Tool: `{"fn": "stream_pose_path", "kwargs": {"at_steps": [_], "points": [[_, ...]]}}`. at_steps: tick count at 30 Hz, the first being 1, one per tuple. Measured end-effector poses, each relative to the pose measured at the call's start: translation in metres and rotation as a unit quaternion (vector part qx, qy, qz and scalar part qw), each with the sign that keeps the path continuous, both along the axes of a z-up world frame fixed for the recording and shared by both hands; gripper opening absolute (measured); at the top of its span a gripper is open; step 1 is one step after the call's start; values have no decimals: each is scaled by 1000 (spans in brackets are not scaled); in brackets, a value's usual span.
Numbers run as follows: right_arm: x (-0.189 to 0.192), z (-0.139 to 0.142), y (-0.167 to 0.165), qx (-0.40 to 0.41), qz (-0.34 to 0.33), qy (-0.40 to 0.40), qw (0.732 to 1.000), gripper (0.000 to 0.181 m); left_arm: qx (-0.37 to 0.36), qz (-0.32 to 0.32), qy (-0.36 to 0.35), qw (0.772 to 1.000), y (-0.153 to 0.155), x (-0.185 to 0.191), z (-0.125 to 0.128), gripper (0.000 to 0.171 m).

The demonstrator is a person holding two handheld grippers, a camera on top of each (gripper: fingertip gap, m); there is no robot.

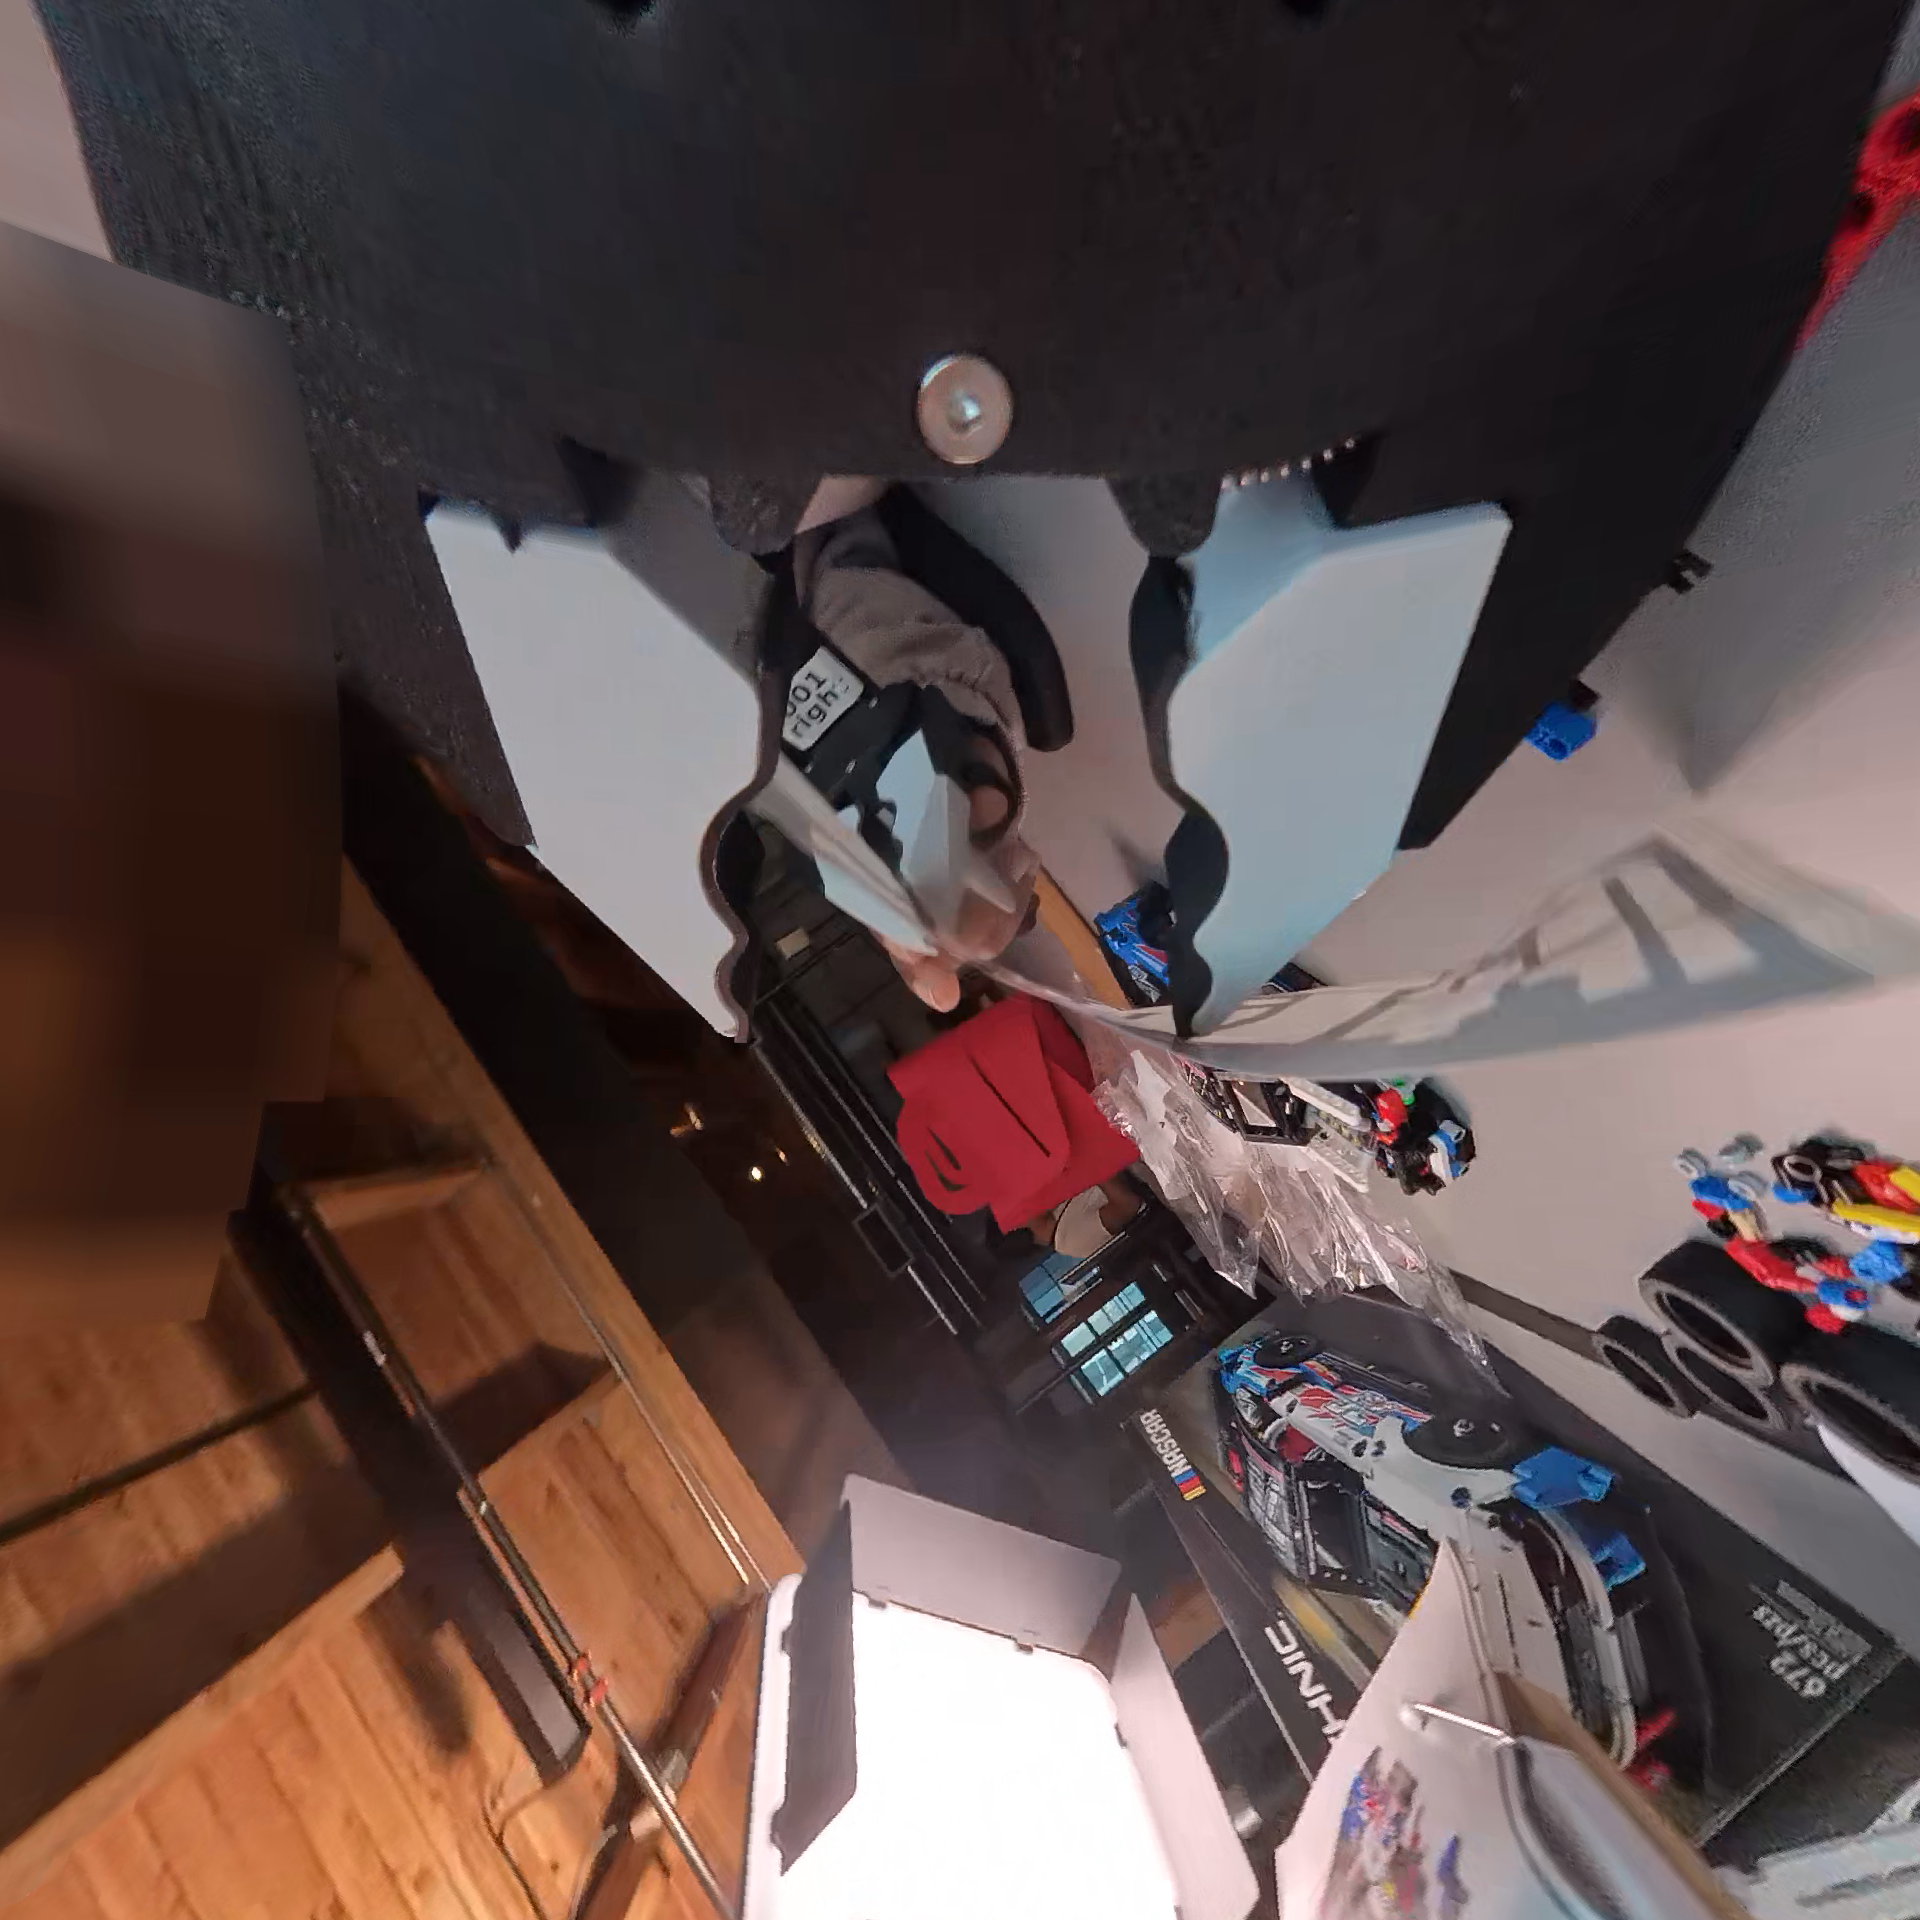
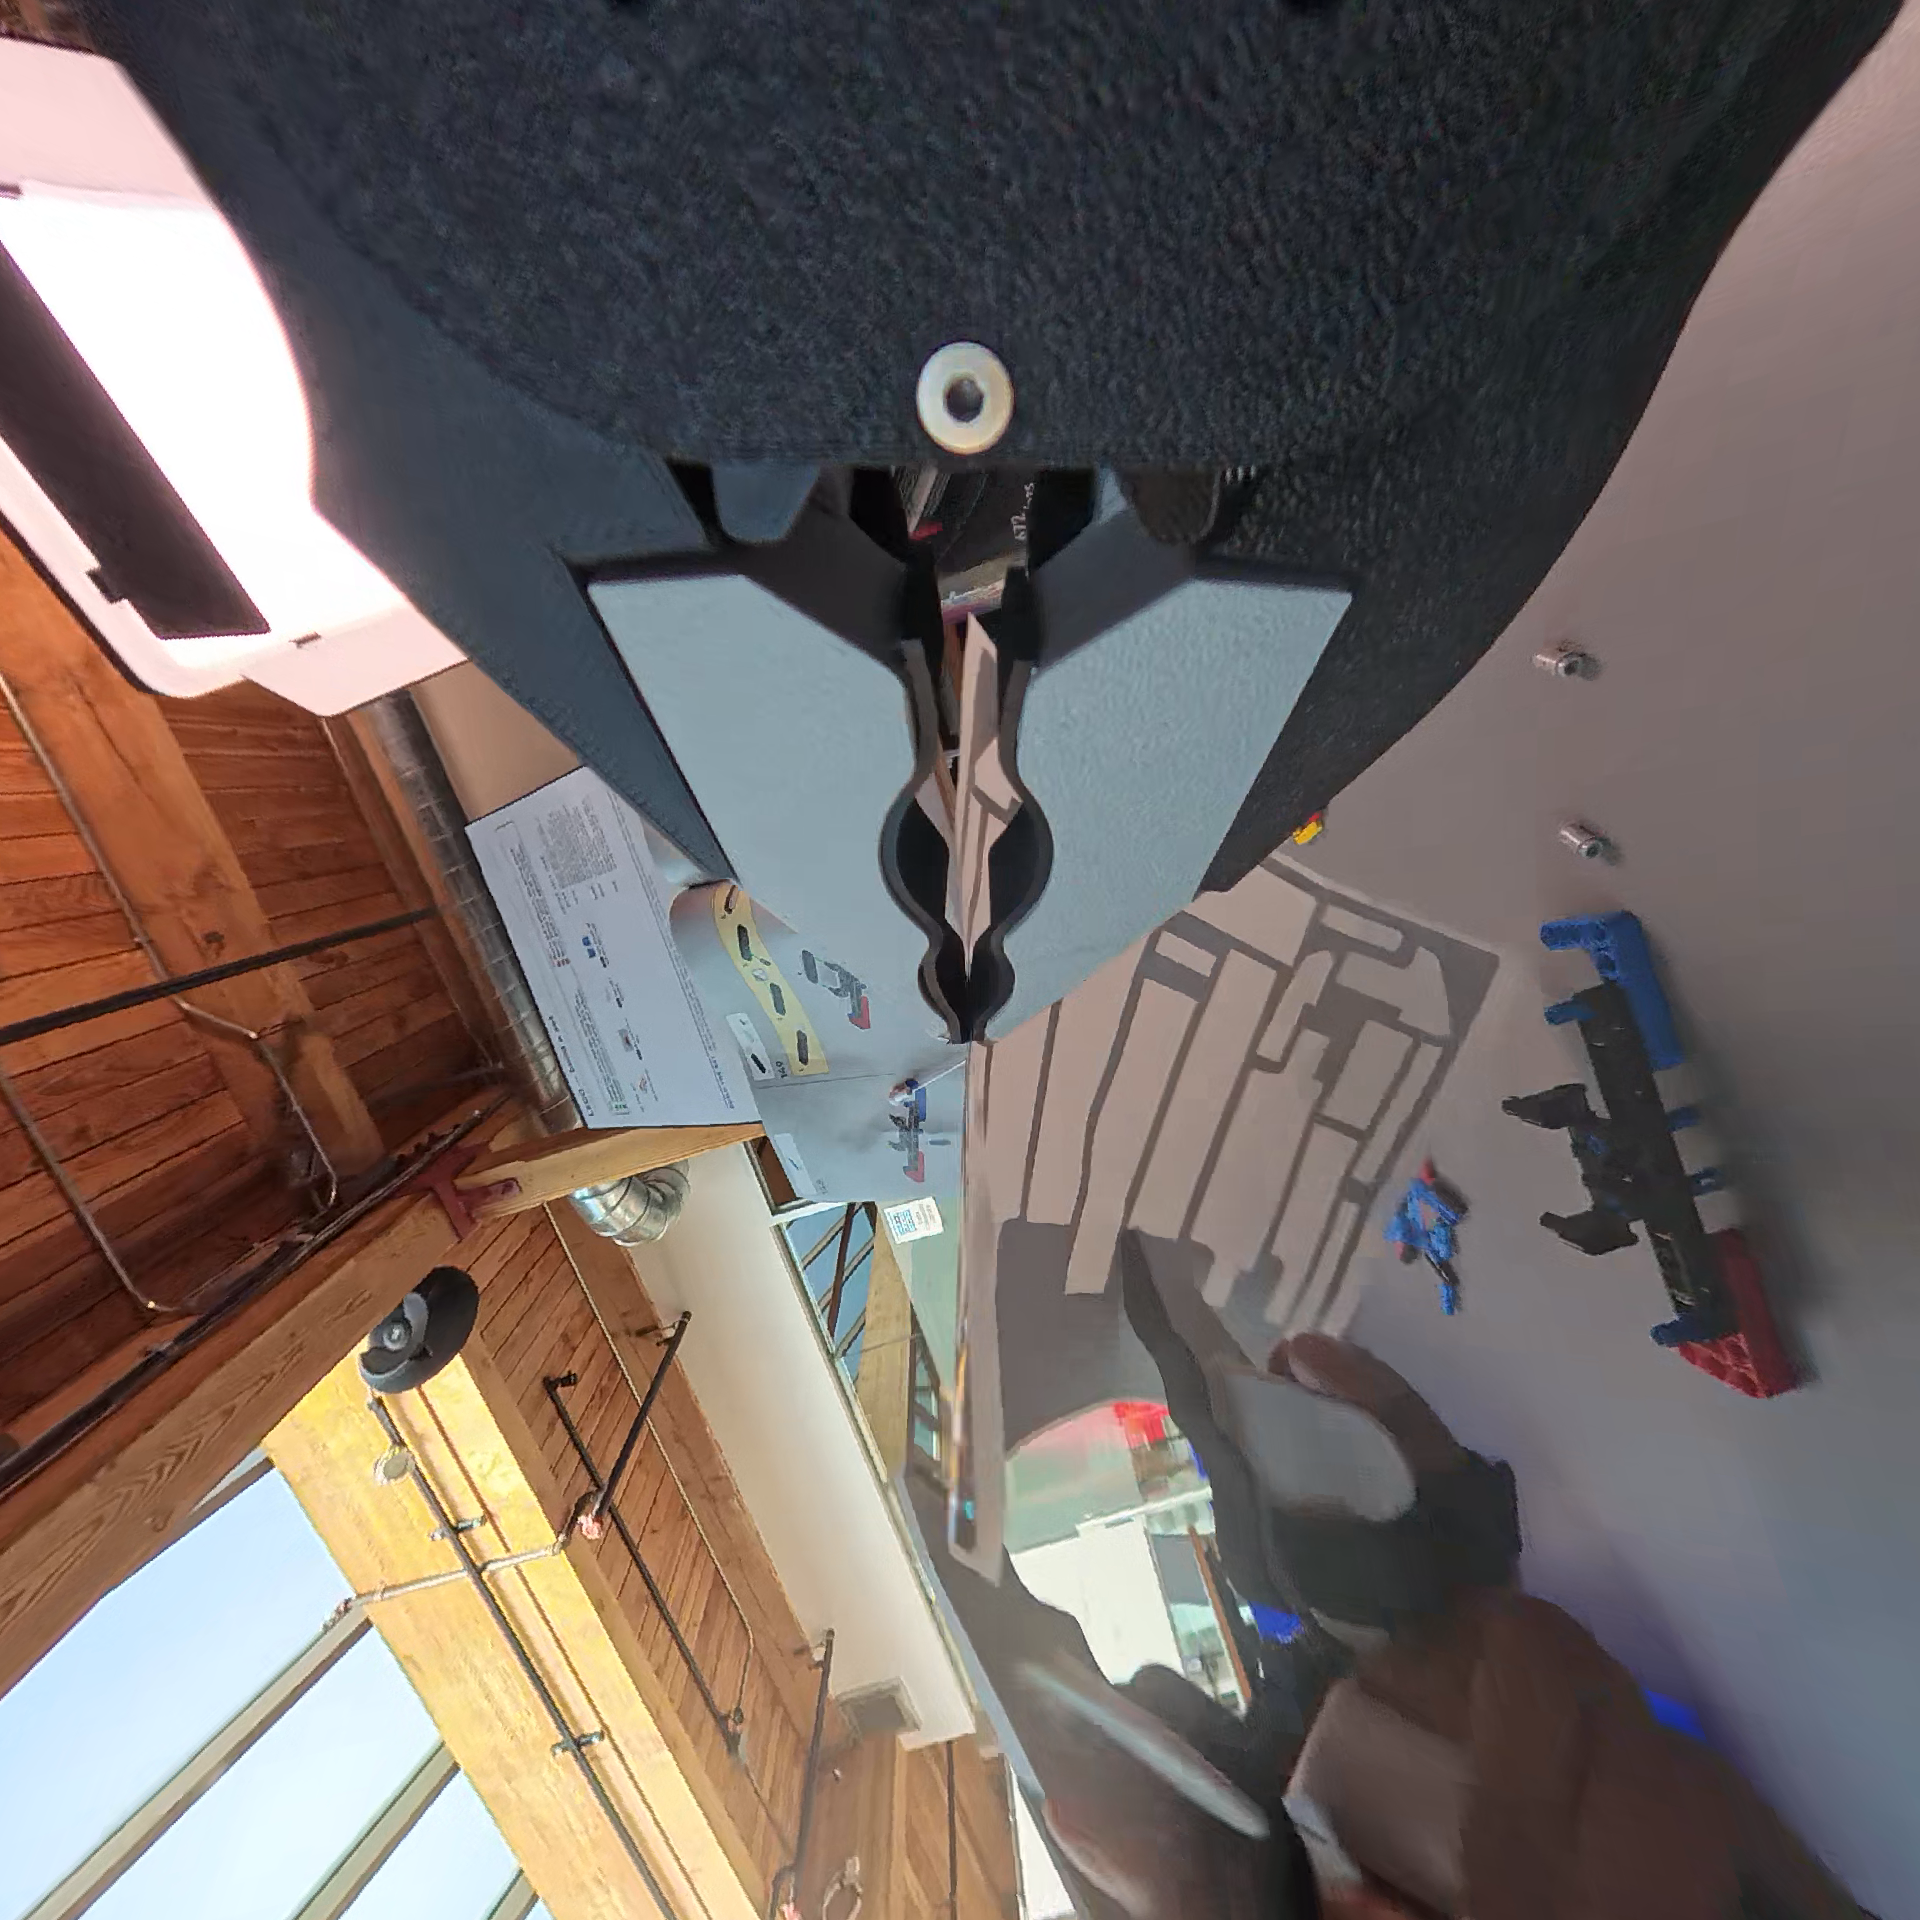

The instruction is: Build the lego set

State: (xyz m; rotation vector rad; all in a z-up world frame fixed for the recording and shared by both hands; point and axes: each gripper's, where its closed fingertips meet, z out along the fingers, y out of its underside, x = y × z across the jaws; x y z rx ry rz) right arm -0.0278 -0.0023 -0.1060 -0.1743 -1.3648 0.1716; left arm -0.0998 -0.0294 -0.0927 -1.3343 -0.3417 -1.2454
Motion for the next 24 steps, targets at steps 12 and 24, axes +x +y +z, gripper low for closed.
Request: {"fn": "stream_pose_path", "kwargs": {"at_steps": [12, 24], "points": [[9, -70, -26, -166, 109, -214, 956, 42, 23, 62, 95, 993, 10, -22, 1, 0], [10, -34, 20, -649, 205, -249, 689, 51, 52, -84, 119, 988, -8, 39, -12, 0]]}}
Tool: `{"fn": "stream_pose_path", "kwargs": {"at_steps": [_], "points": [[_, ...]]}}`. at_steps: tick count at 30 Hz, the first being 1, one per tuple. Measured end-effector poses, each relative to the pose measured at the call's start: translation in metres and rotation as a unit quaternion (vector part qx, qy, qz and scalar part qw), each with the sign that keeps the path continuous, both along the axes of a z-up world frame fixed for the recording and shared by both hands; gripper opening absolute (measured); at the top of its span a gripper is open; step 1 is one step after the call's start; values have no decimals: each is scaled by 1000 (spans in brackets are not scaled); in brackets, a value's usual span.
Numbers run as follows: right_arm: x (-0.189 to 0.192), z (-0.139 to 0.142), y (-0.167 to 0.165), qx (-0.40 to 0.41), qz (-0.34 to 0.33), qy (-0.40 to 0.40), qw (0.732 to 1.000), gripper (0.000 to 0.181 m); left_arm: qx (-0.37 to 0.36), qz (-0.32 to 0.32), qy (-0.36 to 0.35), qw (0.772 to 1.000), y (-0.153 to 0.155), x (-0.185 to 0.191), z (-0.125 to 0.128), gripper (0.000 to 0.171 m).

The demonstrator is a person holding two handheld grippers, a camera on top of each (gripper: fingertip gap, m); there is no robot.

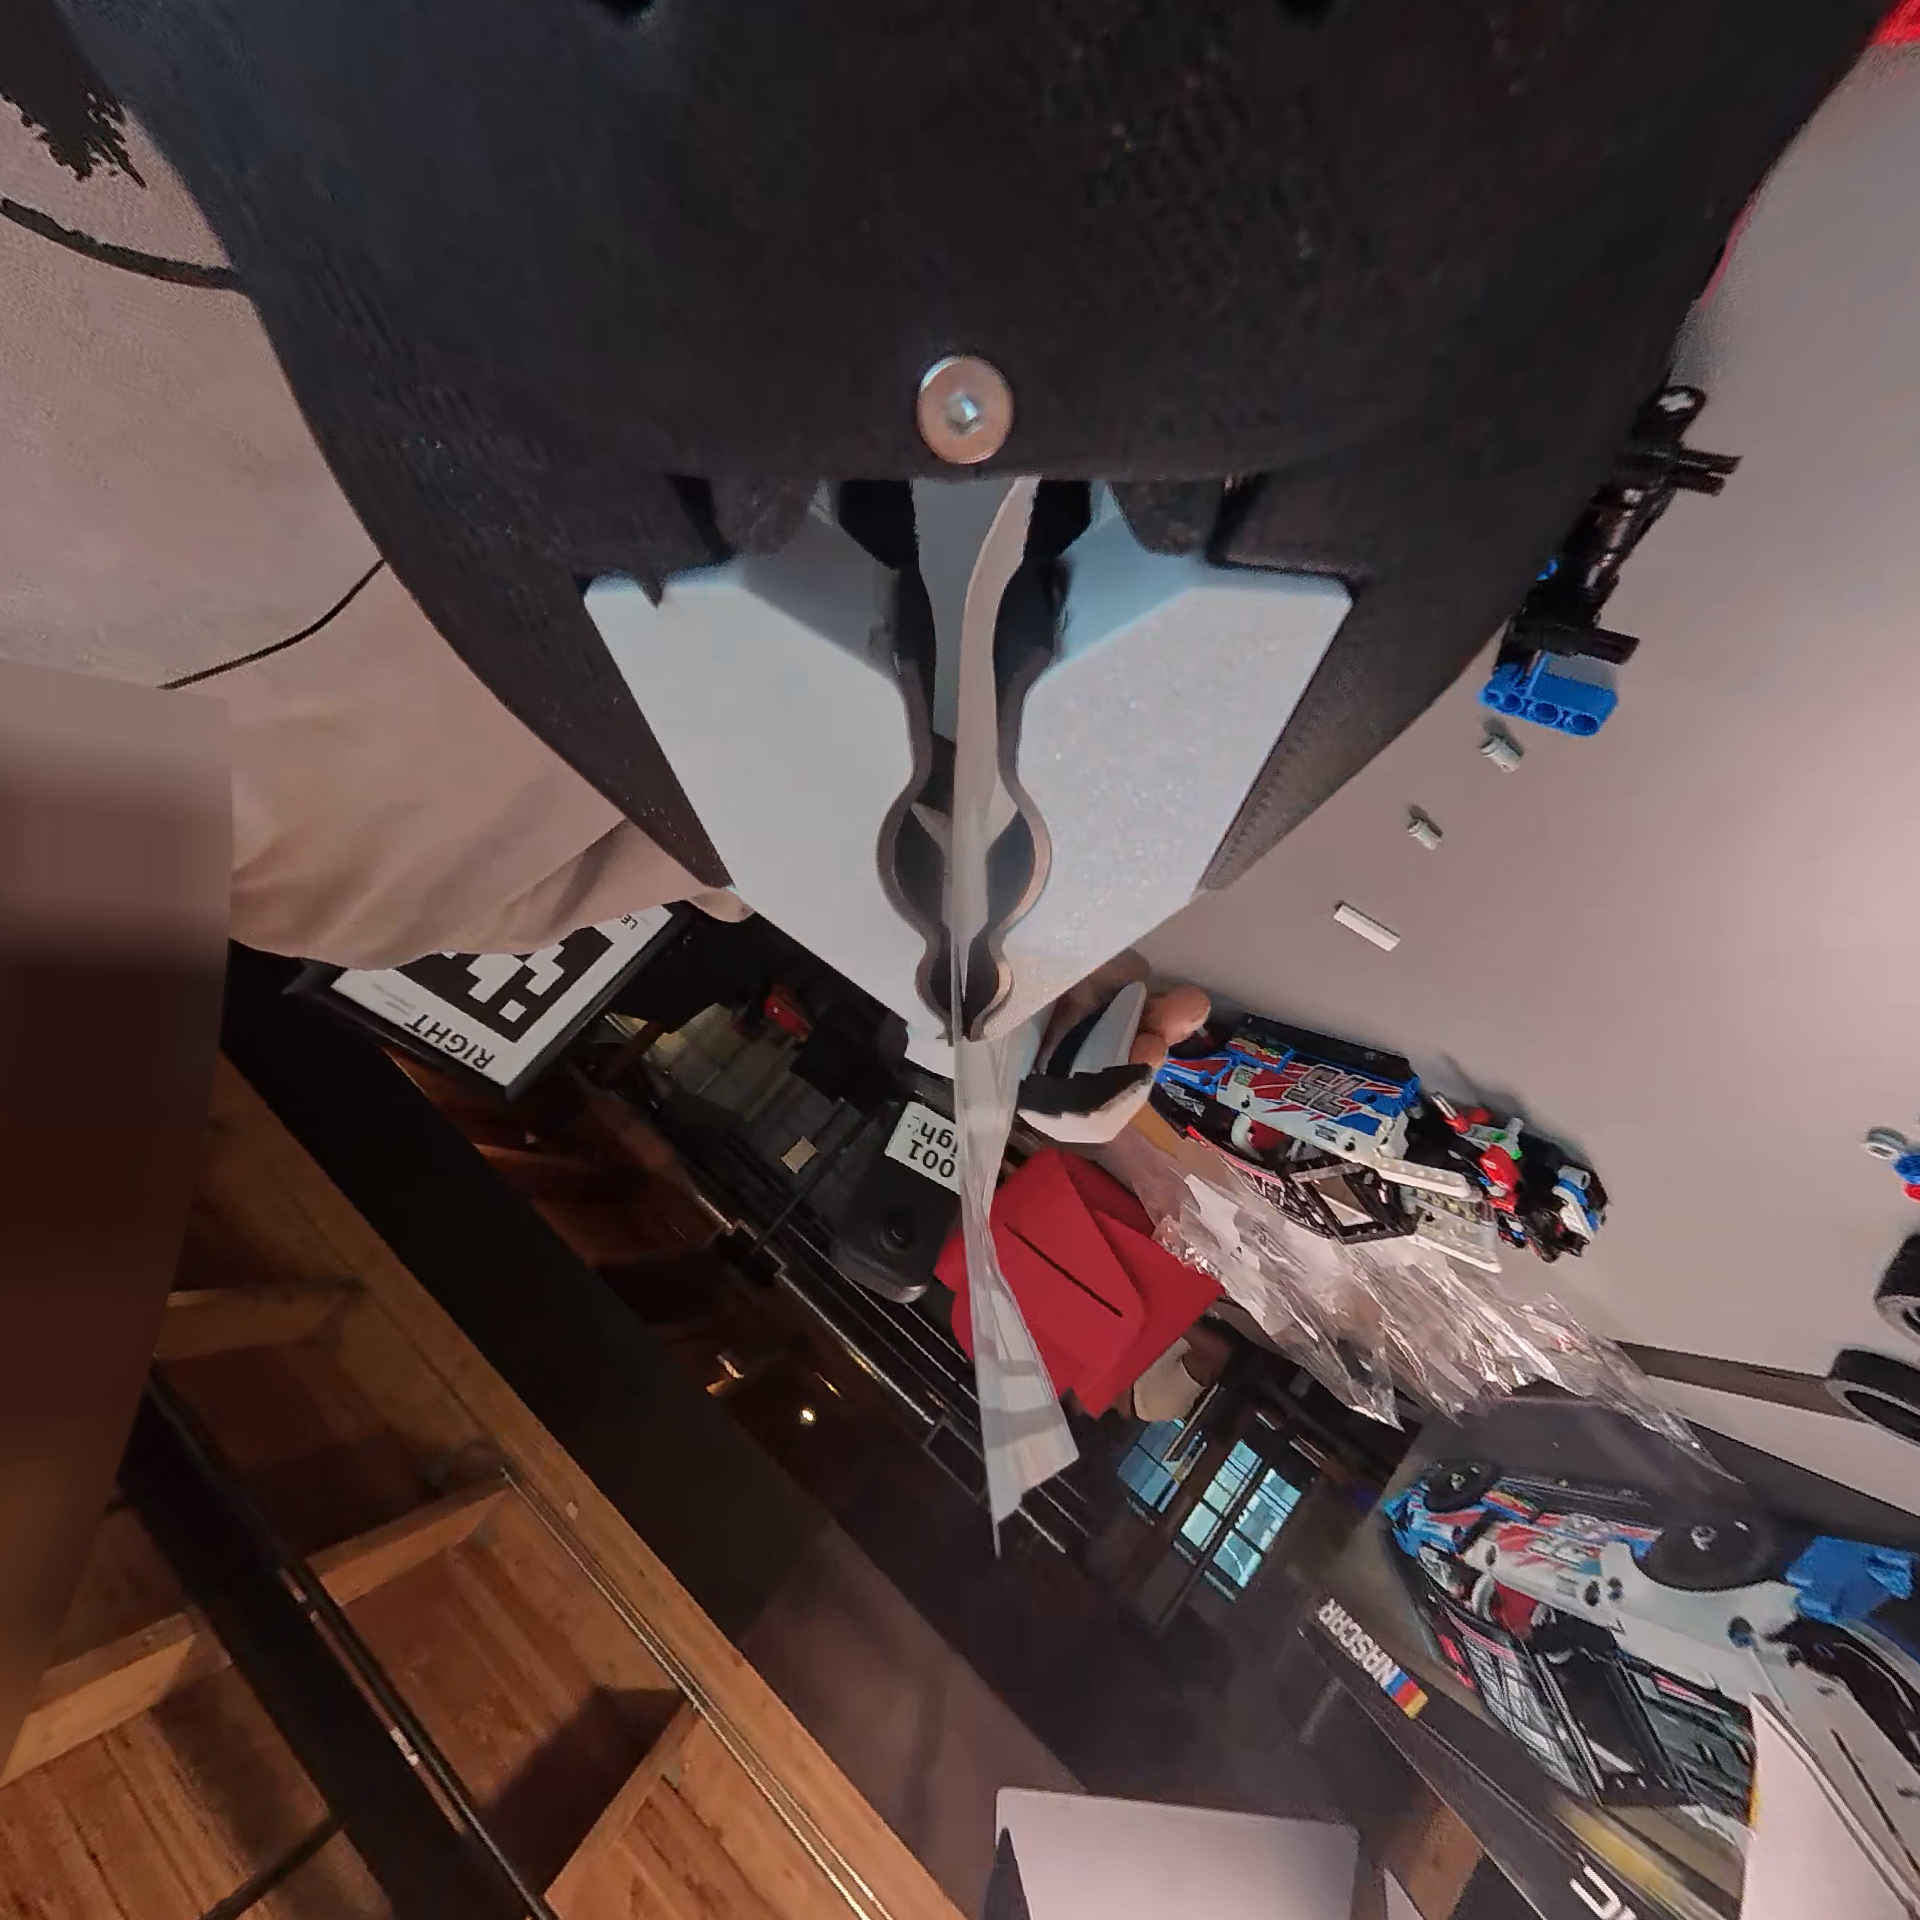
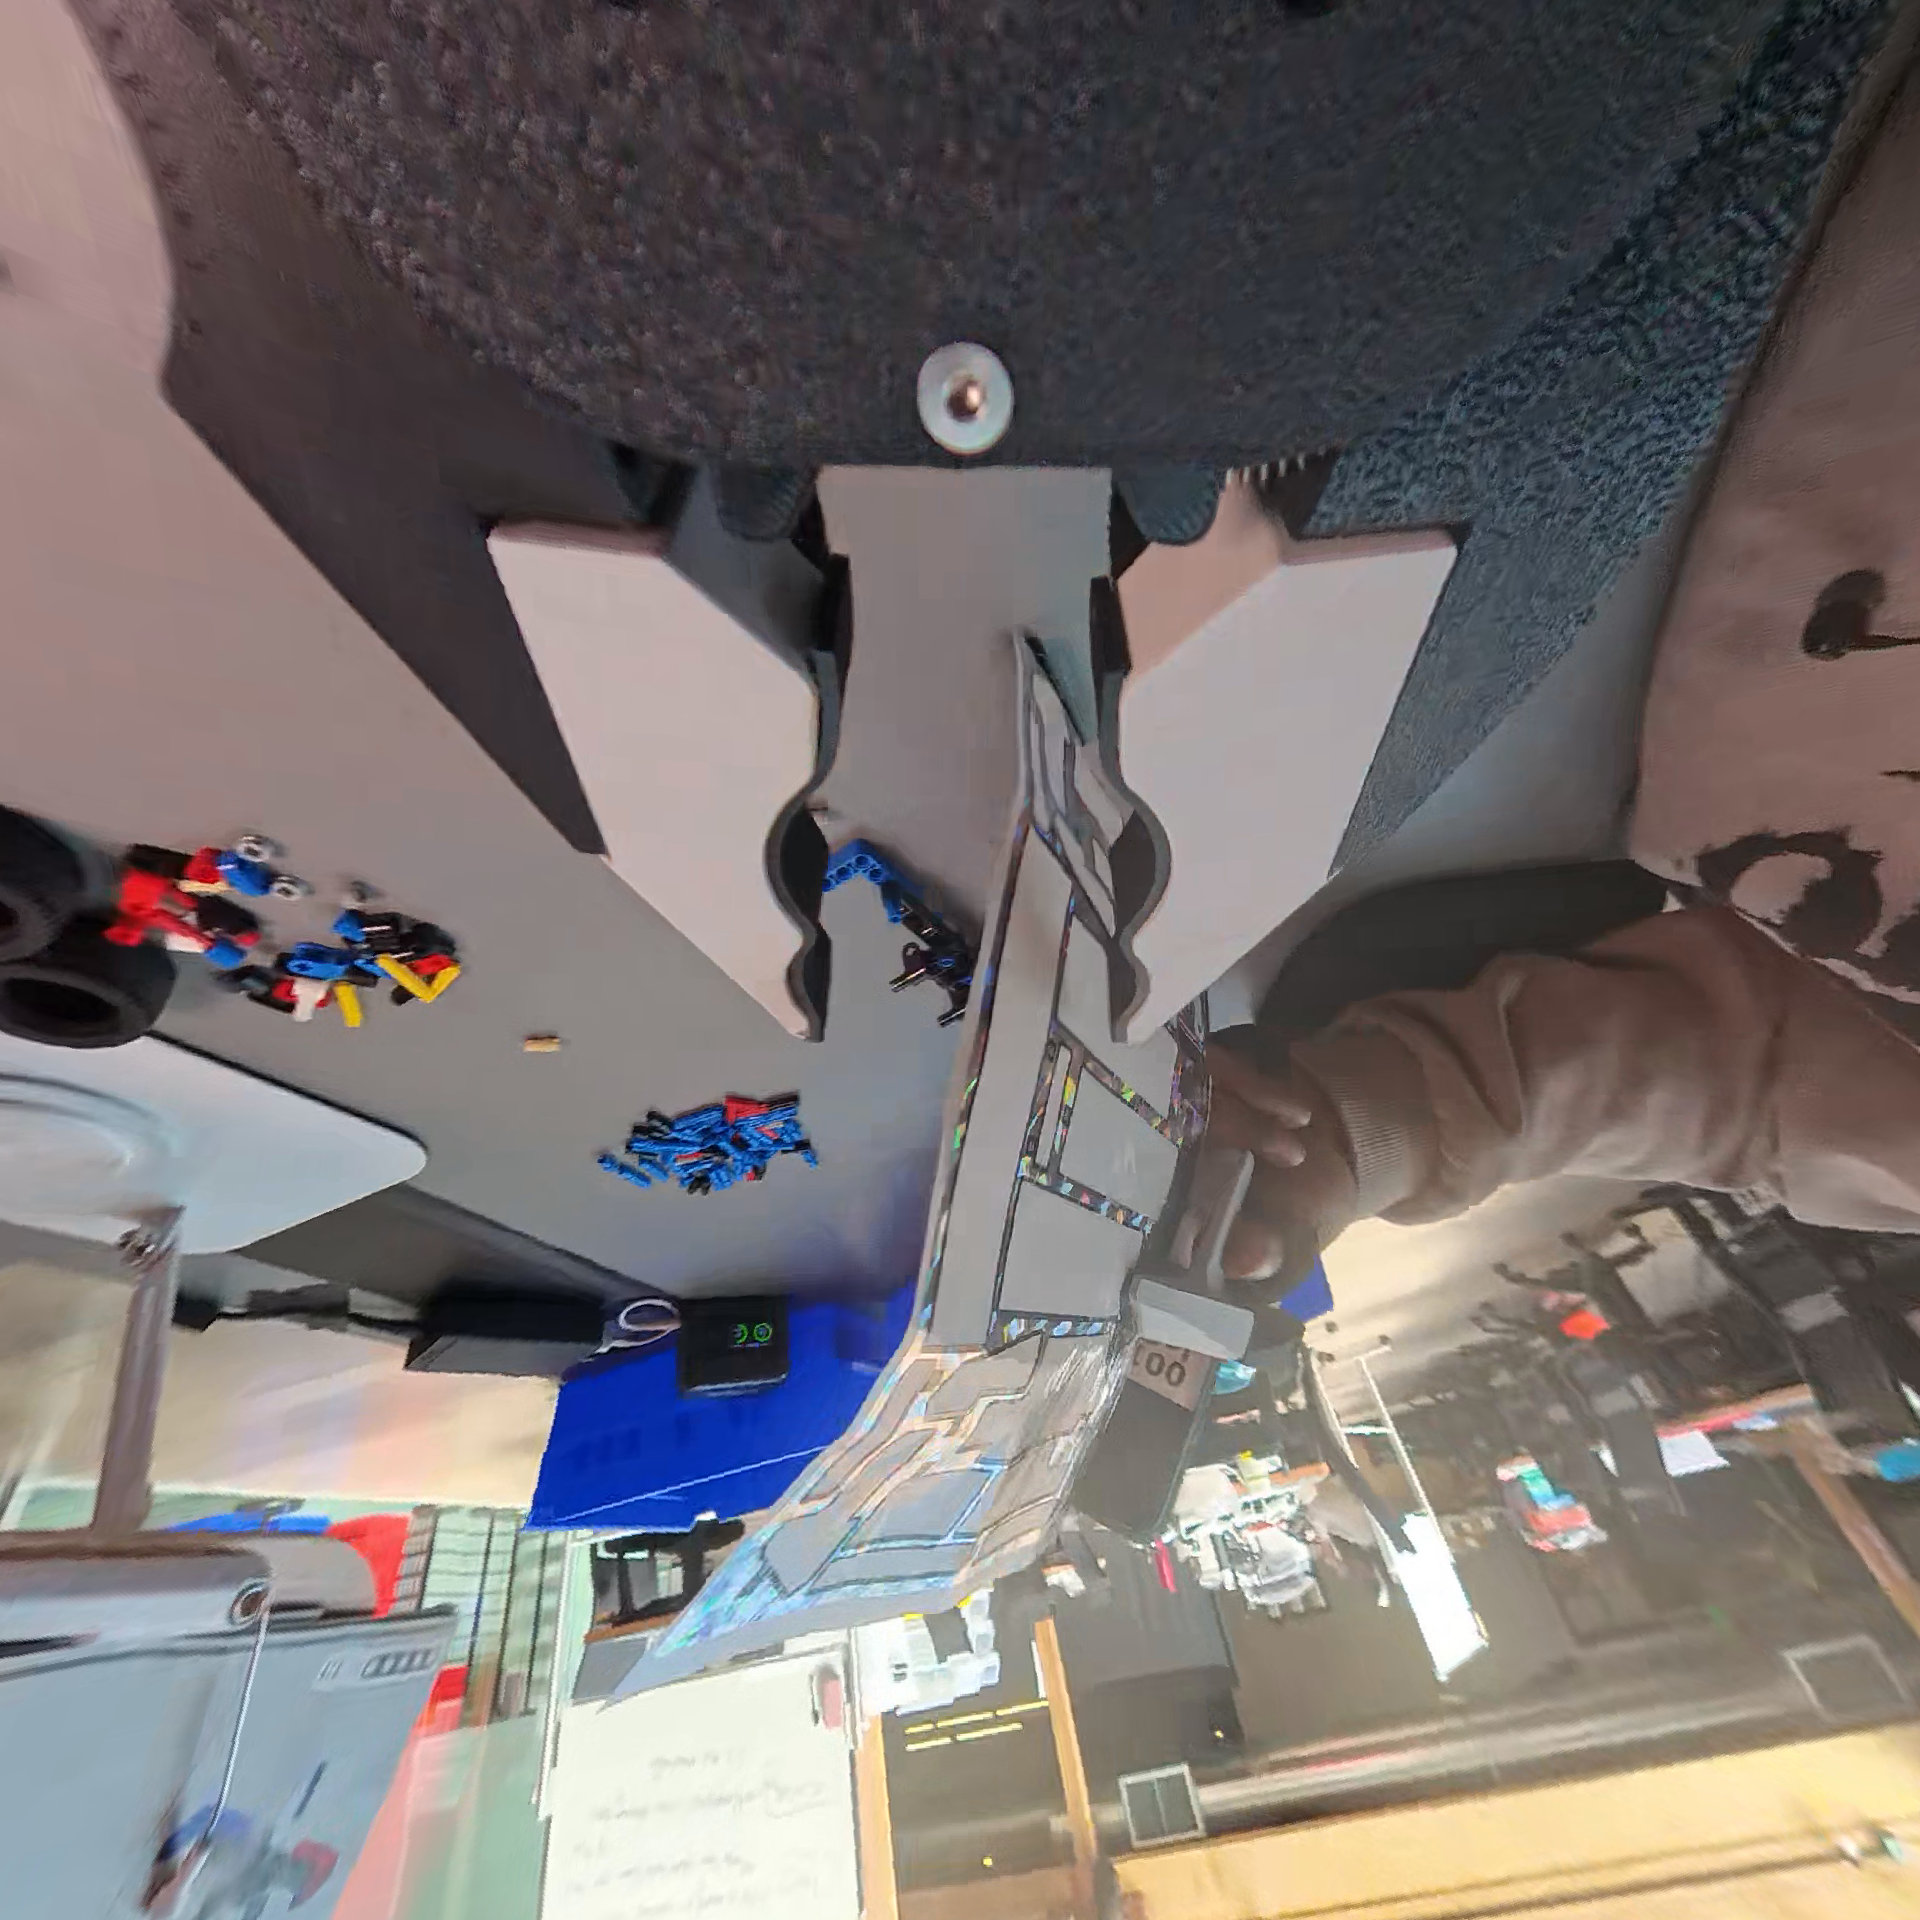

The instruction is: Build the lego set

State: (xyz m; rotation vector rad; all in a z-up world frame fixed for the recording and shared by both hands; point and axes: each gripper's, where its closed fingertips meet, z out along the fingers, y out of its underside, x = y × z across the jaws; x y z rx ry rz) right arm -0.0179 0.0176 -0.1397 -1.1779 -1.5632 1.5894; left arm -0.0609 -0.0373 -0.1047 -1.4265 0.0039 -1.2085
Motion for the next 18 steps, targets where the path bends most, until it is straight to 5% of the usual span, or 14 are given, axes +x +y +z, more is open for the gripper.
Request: {"fn": "stream_pose_path", "kwargs": {"at_steps": [3, 13, 18], "points": [[5, 1, -11, -30, 44, 2, 999, 0, -9, -9, 13, 1000, 1, 9, -7, 0], [12, 1, 13, -237, 74, -52, 967, 0, -8, 43, 65, 997, 1, -6, -13, 1], [12, 1, 15, -279, 85, -58, 955, 0, -4, 60, 59, 996, 0, -15, -9, 0]]}}
